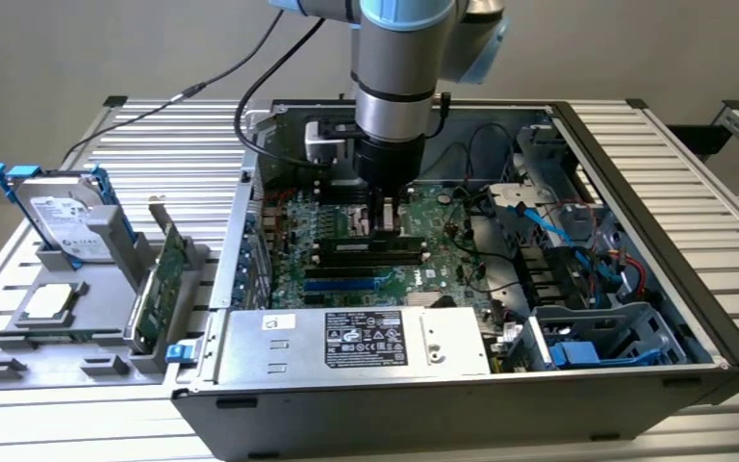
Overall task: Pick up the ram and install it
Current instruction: 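Insert the ram into the slot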
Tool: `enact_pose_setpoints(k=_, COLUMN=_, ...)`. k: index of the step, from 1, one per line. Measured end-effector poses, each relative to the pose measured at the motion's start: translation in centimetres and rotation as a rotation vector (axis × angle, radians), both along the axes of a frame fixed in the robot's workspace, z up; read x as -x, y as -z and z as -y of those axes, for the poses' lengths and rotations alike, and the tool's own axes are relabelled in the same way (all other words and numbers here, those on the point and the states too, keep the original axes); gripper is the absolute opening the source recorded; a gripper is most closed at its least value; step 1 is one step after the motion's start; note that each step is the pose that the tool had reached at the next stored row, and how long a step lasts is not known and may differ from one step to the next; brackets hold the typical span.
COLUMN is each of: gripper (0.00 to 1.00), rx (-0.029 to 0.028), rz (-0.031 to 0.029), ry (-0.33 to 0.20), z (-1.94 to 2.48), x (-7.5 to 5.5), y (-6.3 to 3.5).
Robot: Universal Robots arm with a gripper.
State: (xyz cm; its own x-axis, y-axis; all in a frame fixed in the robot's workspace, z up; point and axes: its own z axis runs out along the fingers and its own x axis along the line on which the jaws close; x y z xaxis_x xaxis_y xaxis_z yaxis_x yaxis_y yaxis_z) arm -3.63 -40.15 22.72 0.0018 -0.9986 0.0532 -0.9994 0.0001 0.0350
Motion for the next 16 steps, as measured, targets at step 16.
enact_pose_setpoints(k=16, gripper=0.14, rx=0.0033, rz=0.0000, ry=-0.004, z=0.02, x=0.01, y=0.45)
